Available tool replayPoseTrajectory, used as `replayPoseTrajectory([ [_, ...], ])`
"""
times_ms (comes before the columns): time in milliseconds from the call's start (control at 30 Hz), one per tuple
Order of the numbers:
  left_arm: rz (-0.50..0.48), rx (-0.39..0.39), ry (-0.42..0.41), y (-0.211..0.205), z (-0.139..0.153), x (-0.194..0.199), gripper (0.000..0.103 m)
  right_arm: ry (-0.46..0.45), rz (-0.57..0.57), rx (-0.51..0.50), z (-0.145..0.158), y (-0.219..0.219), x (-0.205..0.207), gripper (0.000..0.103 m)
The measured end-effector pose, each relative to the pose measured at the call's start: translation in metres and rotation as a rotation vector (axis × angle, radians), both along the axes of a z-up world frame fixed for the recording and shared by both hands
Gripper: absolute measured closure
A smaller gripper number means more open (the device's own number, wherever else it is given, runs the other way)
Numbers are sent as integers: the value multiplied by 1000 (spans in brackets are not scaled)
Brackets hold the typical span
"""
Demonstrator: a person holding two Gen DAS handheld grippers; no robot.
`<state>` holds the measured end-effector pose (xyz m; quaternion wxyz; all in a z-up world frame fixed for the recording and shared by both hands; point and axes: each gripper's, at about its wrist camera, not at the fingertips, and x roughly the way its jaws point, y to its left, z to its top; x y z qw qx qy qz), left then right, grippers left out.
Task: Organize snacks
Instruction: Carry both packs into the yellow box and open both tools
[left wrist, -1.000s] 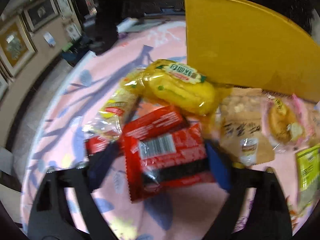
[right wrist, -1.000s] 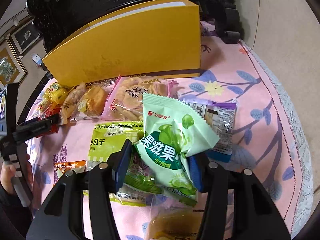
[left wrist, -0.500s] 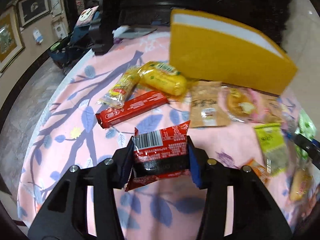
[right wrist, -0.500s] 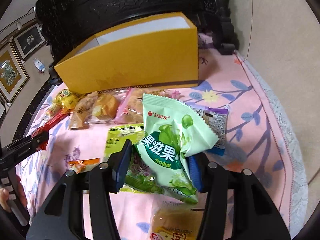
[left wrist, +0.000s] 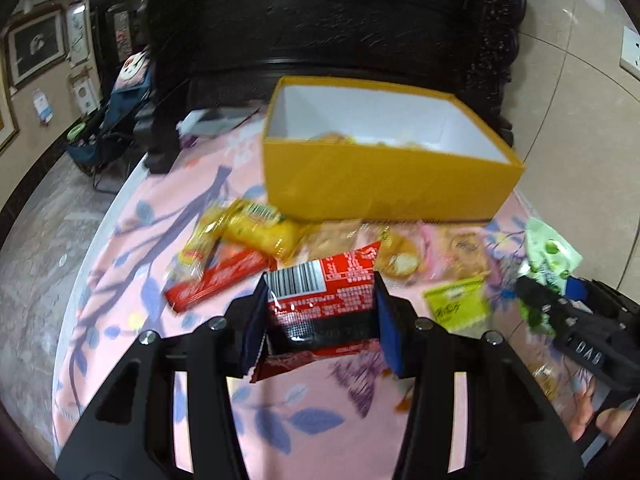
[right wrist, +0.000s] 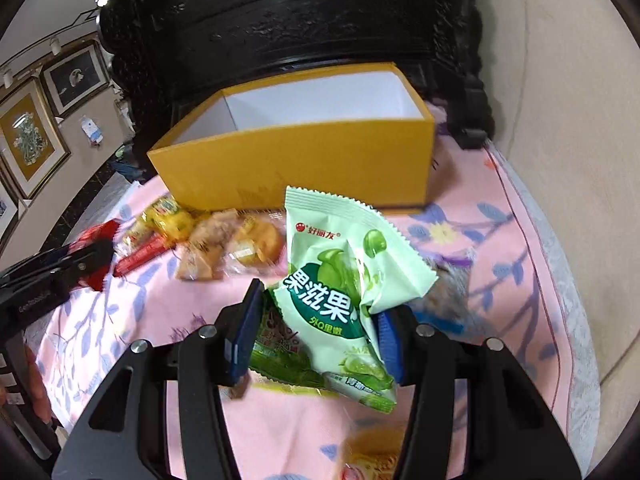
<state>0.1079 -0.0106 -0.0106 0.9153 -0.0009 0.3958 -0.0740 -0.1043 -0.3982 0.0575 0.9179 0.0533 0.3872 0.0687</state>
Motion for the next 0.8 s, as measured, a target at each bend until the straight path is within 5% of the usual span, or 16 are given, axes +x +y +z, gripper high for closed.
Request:
replayPoseTrajectory([
  [367,-18,18,5,-43,58,143,55,-57,-18,-3,72,4,132,50],
  [500,0,2,59,-42,51,170,55,-40,-39,16,67,-2,155,50],
  [800,24,8,35,-40,55,193,53,-58,-49,-21,62,3,192,47],
])
